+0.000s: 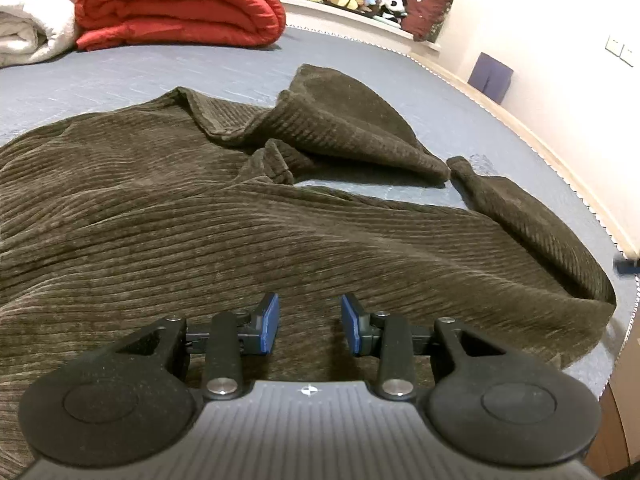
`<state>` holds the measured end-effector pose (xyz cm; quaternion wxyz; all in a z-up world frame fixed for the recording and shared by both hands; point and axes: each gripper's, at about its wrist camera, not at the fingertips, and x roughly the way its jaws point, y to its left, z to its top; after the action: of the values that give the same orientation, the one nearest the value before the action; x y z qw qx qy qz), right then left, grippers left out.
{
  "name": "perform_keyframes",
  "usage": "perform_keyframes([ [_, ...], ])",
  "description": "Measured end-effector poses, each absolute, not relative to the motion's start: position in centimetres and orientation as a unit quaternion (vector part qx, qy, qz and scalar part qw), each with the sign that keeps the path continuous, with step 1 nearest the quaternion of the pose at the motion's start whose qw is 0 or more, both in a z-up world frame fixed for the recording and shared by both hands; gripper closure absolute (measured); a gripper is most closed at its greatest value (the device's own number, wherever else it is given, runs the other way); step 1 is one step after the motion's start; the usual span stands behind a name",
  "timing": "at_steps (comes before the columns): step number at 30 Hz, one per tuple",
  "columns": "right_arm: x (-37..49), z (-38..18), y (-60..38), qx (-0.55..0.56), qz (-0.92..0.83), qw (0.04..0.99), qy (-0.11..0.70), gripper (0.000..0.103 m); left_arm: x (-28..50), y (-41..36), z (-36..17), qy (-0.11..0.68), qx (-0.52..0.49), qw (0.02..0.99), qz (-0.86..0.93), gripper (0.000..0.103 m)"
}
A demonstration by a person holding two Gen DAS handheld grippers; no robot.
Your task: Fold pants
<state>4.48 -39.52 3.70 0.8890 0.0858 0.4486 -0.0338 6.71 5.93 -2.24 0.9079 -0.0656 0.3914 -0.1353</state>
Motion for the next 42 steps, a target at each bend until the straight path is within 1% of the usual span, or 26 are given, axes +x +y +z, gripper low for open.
perform_keyframes([
  [1,4.5,4.1,-40.9,0.129,-0.041,0.898,0.418,0.053,6.7,5.8,-2.3,0.392,-0.064,0.908,-0.136,0.065],
  [2,4.6,4.3,-42.0,0.161,-0.050,0.902,0.398,0.043,6.8,5.8,-2.3,0.392,-0.063,0.908,-0.135,0.065],
  [4,5.5,3.9,-43.8,0.203,-0.080,0.902,0.373,0.042,7.0,5.8,-2.4,0.394,-0.064,0.907,-0.133,0.065],
  [6,7.2,2.9,-43.9,0.185,-0.109,0.906,0.365,0.042,7.1,5.9,-2.6,0.397,-0.064,0.906,-0.129,0.065],
  [9,9.7,1.0,-43.2,0.160,-0.092,0.910,0.371,0.043,7.5,5.9,-3.0,0.401,-0.061,0.906,-0.124,0.065],
  [16,15.0,-1.9,-41.6,0.213,-0.052,0.893,0.394,0.042,7.8,5.8,-3.7,0.406,-0.051,0.905,-0.119,0.059],
  [17,15.6,-2.2,-41.2,0.210,-0.052,0.892,0.398,0.046,7.8,5.7,-3.7,0.405,-0.047,0.905,-0.120,0.058],
  [18,16.3,-2.4,-40.6,0.197,-0.044,0.893,0.403,0.055,7.8,5.7,-3.7,0.404,-0.042,0.906,-0.120,0.058],
  [19,16.3,-2.4,-40.1,0.182,-0.035,0.896,0.404,0.075,7.9,5.6,-3.7,0.403,-0.039,0.906,-0.120,0.058],
  [20,16.3,-2.1,-39.5,0.165,-0.034,0.901,0.400,0.089,7.9,5.6,-3.8,0.403,-0.038,0.906,-0.121,0.058],
  [21,16.4,-1.3,-39.0,0.147,-0.036,0.908,0.390,0.094,7.9,5.7,-3.8,0.404,-0.038,0.906,-0.121,0.058],
  [22,16.2,-0.4,-38.9,0.147,-0.037,0.915,0.373,0.094,8.0,5.7,-3.8,0.404,-0.040,0.906,-0.121,0.058],
  [24,14.9,2.1,-39.5,0.161,-0.055,0.935,0.310,0.095,7.9,5.8,-3.7,0.404,-0.043,0.906,-0.121,0.058],
  [27,10.8,6.1,-41.0,0.153,-0.203,0.950,0.180,0.095,8.1,5.8,-3.7,0.405,-0.045,0.905,-0.121,0.058],
  [28,9.7,6.5,-41.8,0.158,-0.254,0.941,0.161,0.095,8.1,5.8,-3.7,0.405,-0.044,0.905,-0.121,0.057],
  [29,8.8,6.5,-42.8,0.163,-0.299,0.927,0.159,0.095,8.1,5.7,-3.7,0.404,-0.042,0.905,-0.123,0.057],
  [30,8.4,5.8,-43.8,0.166,-0.330,0.912,0.179,0.094,8.1,5.5,-3.6,0.403,-0.040,0.906,-0.124,0.056],
  [31,8.2,4.6,-45.0,0.172,-0.349,0.896,0.214,0.092,8.0,5.4,-3.6,0.402,-0.038,0.906,-0.125,0.055],
  [32,8.1,3.3,-46.0,0.187,-0.358,0.881,0.246,0.085,7.9,5.3,-3.6,0.401,-0.037,0.906,-0.127,0.054],
  [34,7.3,0.5,-48.7,0.244,-0.388,0.836,0.301,0.084,7.8,5.1,-3.6,0.402,-0.032,0.906,-0.129,0.053],
  [36,5.6,-0.7,-51.0,0.303,-0.411,0.805,0.300,0.083,7.8,4.9,-3.7,0.403,-0.030,0.906,-0.130,0.053],
  [38,4.3,-1.0,-52.4,0.337,-0.416,0.795,0.286,0.082,7.9,5.0,-3.7,0.403,-0.033,0.905,-0.130,0.053],
  [39,3.8,-0.9,-52.9,0.348,-0.420,0.791,0.276,0.079,7.9,5.0,-3.7,0.404,-0.036,0.905,-0.129,0.053],
  [40,3.7,-0.9,-53.2,0.352,-0.430,0.787,0.269,0.065,7.9,5.0,-3.7,0.404,-0.037,0.905,-0.129,0.053],
  [41,3.1,-0.8,-53.7,0.356,-0.440,0.782,0.260,0.058,7.9,5.0,-3.7,0.404,-0.037,0.905,-0.128,0.053],
  [42,2.2,-0.9,-54.1,0.362,-0.449,0.777,0.253,0.058,7.9,5.0,-3.7,0.404,-0.036,0.905,-0.128,0.053],
])
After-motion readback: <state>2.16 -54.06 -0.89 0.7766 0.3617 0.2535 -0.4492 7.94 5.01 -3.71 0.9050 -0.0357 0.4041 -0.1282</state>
